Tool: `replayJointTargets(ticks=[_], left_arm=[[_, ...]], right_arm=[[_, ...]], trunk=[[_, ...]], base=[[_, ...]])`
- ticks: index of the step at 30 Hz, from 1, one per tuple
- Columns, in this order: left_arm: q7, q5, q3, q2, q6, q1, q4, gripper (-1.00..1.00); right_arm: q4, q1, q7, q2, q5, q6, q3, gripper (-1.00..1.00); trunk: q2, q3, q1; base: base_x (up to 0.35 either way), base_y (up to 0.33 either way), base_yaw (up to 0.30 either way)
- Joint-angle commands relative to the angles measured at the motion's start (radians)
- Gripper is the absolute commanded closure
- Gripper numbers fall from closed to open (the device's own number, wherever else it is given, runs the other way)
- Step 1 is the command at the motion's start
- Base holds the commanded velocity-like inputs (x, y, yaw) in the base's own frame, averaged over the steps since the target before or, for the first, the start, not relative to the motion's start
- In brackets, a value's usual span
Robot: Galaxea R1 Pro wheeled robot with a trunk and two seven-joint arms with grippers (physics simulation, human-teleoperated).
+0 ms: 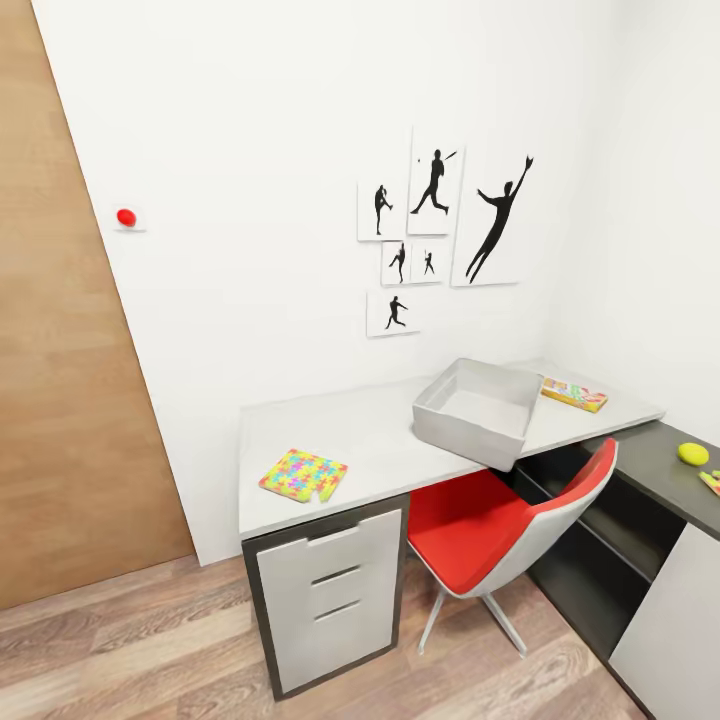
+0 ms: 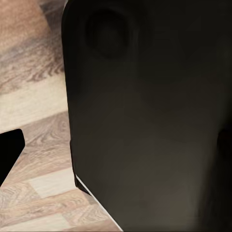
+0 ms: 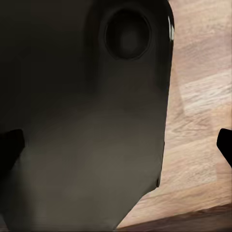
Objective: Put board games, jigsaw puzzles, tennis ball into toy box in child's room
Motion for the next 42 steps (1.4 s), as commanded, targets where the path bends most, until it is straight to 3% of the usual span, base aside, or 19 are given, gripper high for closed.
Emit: replayJointTargets(ticks=[1,8,13,27,42], left_arm=[[0.001,-0.004,0.001,-0.006,-0.006,-0.006,-0.006,-1.00],[0.000,-0.001,0.002,-0.008,-0.007,-0.004,-0.010,-1.00],[0.000,-0.001,-0.001,-0.008,-0.006,-0.004,-0.011,-1.00],[0.000,-0.002,-0.002,0.000,-0.012,-0.005,-0.014,-1.00],[0.001,-0.025,-0.032,0.008,-0.096,-0.005,-0.019,-1.00]], right_arm=[[-0.001,-0.004,-0.001,0.006,-0.006,-0.006,-0.006,-1.00],[0.000,-0.001,-0.003,0.038,0.005,-0.018,-0.003,-1.00],[0.000,-0.002,-0.003,0.061,0.005,-0.019,-0.023,-1.00],[0.000,-0.002,-0.004,0.066,0.005,-0.023,-0.068,-1.00],[-0.010,-0.002,-0.009,0.053,0.006,-0.022,-0.153,-1.00]], trunk=[[0.000,0.000,0.000],[0.000,0.000,0.000],[0.000,0.000,0.000],[0.000,0.000,0.000],[0.000,0.000,0.000]], base=[[0.000,0.000,0.000],[0.000,0.000,0.000],[0.000,0.000,0.000],[-0.143,0.121,0.000],[-0.028,0.021,0.000]])
